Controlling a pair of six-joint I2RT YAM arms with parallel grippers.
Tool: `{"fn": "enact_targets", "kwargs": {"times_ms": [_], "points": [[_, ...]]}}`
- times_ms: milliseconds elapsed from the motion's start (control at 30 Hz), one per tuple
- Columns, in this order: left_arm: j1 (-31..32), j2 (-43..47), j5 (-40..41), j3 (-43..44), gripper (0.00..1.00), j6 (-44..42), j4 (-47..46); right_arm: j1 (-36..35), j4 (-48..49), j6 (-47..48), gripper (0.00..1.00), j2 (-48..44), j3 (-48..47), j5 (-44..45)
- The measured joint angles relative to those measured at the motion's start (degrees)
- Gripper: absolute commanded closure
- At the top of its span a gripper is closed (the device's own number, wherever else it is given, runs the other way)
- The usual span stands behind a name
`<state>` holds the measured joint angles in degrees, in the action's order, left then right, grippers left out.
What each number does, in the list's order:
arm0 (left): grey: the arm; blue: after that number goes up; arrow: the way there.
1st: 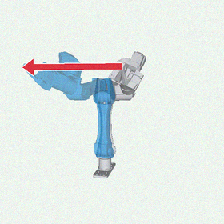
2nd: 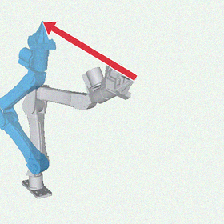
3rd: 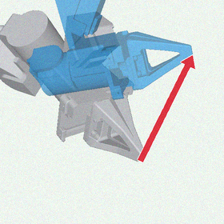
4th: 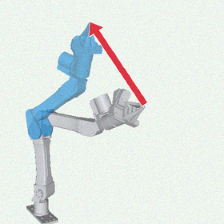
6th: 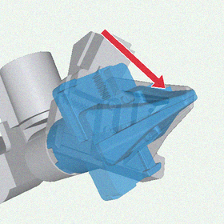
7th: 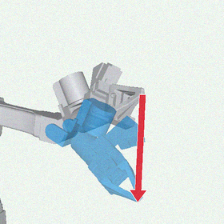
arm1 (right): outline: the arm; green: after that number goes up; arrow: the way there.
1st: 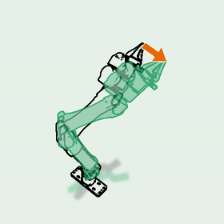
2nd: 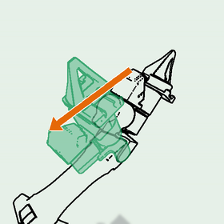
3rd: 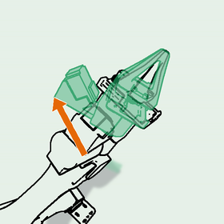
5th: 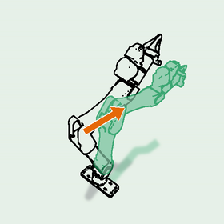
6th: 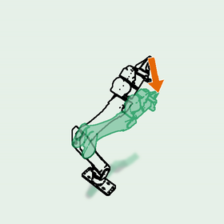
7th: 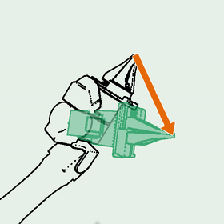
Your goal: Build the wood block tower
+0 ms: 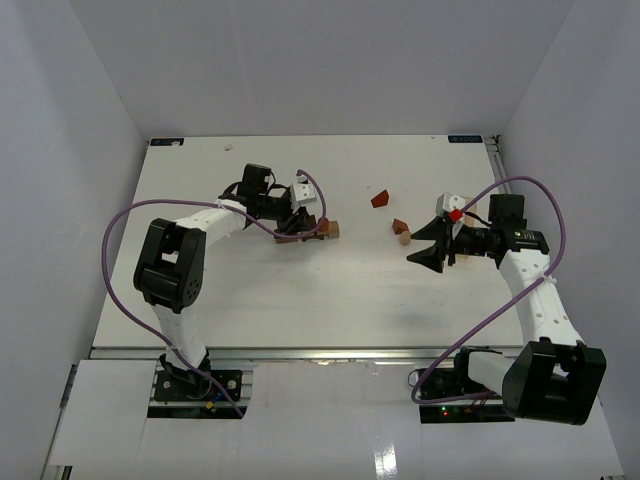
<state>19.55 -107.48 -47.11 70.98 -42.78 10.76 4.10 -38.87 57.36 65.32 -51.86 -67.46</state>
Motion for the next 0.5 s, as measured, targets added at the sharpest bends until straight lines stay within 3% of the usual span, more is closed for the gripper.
{"fn": "enact_targets", "kwargs": {"times_ms": [500], "points": [[0.0, 0.0, 0.19, 0.0, 0.38, 0.17, 0.0, 0.0, 0.02, 0.0, 0.38, 0.0, 0.0, 0.0]]}}
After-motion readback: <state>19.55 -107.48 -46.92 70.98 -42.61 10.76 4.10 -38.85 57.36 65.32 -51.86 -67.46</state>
